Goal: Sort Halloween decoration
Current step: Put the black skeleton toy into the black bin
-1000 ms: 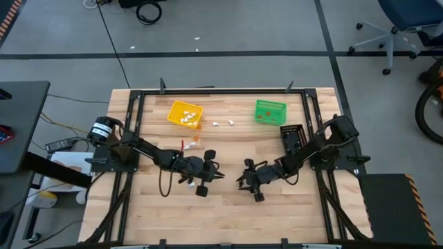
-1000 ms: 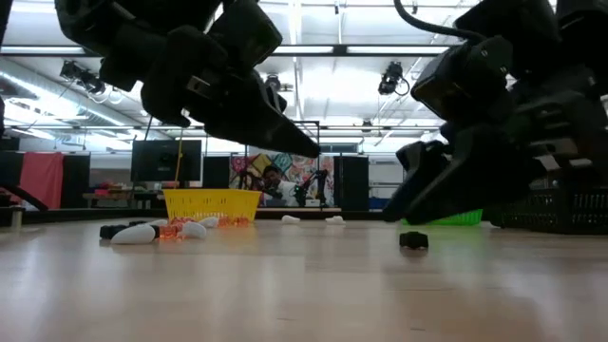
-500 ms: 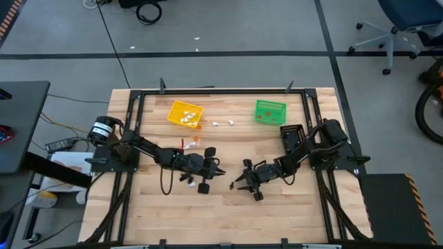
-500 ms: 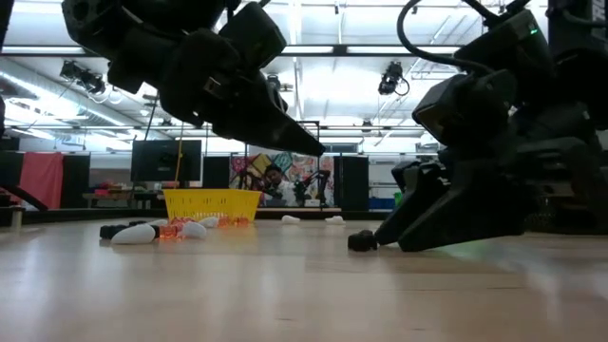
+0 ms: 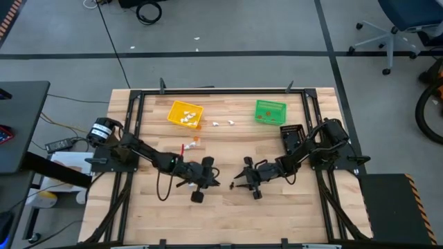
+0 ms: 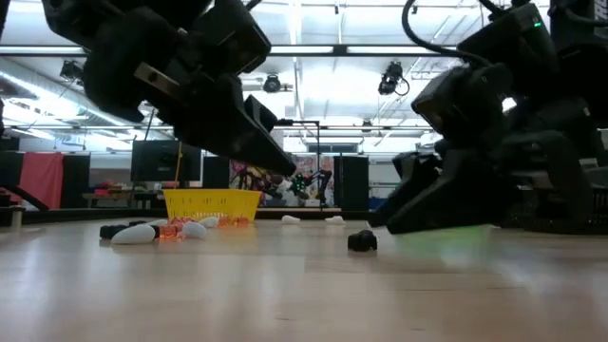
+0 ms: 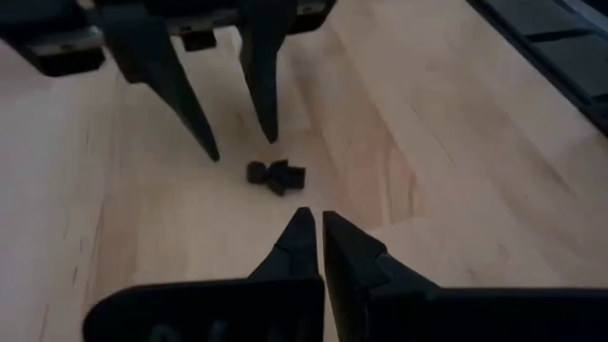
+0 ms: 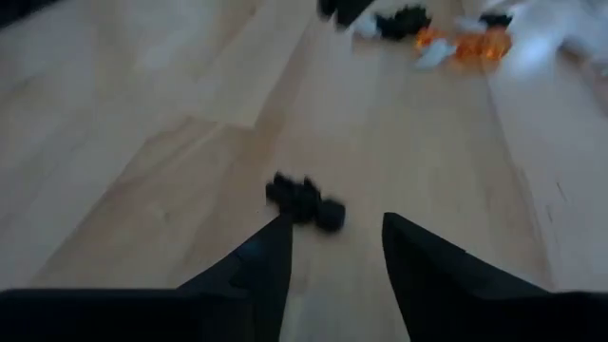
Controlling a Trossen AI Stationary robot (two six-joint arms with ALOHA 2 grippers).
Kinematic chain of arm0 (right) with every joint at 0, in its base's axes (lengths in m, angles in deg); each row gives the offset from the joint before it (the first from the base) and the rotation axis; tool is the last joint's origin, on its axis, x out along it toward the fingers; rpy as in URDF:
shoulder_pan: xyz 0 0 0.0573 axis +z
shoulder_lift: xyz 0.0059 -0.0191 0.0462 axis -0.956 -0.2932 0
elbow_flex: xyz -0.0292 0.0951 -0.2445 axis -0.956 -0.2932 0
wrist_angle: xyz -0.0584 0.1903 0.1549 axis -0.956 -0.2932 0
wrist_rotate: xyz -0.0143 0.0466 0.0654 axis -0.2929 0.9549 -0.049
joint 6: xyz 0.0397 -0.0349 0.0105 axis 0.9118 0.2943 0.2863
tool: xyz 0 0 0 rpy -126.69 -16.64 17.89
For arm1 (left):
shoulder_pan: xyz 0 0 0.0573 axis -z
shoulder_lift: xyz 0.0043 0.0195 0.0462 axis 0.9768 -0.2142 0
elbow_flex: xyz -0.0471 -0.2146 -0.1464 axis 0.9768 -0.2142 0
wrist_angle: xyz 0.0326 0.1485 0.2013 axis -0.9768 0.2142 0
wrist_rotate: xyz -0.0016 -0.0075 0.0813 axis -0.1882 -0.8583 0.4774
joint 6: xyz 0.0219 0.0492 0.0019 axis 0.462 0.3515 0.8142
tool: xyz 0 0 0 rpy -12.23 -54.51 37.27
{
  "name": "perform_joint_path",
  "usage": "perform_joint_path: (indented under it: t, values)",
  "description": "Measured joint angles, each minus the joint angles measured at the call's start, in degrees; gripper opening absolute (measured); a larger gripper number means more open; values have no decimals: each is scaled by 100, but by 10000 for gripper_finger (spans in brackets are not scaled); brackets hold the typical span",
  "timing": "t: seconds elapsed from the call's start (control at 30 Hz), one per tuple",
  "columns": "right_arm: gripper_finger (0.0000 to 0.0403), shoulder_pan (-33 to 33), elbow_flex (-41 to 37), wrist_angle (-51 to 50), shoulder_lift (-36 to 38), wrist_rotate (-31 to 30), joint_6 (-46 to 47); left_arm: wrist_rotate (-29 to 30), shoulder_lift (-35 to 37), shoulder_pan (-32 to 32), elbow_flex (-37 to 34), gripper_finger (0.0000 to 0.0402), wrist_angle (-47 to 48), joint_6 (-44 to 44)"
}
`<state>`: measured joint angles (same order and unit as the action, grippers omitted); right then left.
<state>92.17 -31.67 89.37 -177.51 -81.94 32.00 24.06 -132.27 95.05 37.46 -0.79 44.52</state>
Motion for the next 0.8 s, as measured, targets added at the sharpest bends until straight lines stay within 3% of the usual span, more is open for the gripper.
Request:
perform_joint_path:
  t: [0.27, 0.53, 0.8]
  values:
    - [191, 0, 317, 135, -4, 118, -43, 41, 0, 74, 0, 0, -22, -2]
    - [189, -157, 442, 164, -39, 465, -202, 526, 0, 36, 0, 0, 63, 4]
    - [188, -291, 732, 1088, -1004, 1017, -280, 1060, 195, 36, 3, 0, 866, -316]
